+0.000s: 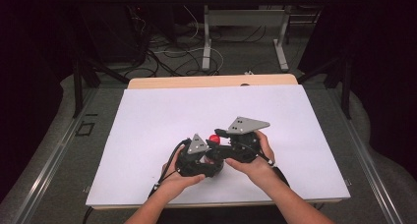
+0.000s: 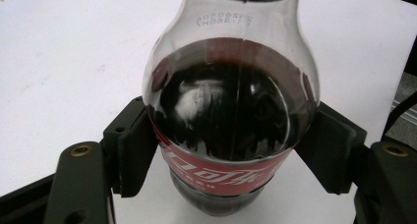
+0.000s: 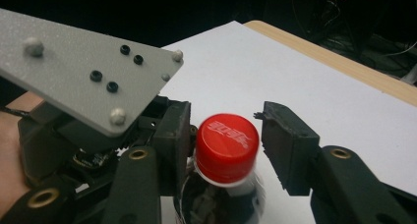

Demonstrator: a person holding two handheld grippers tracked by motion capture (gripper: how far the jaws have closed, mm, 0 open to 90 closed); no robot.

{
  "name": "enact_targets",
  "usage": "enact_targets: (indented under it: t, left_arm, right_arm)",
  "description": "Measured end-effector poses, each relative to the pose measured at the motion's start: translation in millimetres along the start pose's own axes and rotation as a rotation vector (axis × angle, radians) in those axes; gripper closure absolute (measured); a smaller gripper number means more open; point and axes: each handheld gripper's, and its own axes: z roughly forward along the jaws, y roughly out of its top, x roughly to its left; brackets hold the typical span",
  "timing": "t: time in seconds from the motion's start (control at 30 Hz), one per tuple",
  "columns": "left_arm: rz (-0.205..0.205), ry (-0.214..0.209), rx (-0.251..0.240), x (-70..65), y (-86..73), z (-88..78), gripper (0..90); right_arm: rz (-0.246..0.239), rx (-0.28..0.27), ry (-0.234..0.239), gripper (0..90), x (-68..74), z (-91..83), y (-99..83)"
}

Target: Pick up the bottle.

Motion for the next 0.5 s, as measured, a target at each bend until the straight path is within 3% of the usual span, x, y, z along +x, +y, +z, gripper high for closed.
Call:
enact_targets:
  t: [0.2, 0.5]
  left_arm:
    - [0.004, -0.001, 0.005, -1.7, -0.1, 0.5, 29.8]
    - [0.011, -0.015, 0.009, -1.2, 0.2, 0.0, 29.8]
  right_arm:
    - [0.004, 0.007, -0.043, 60.4, 4.3, 2.5, 0.8]
    - [-0.010, 0.024, 0.000, 61.5, -1.0, 0.7, 1.8]
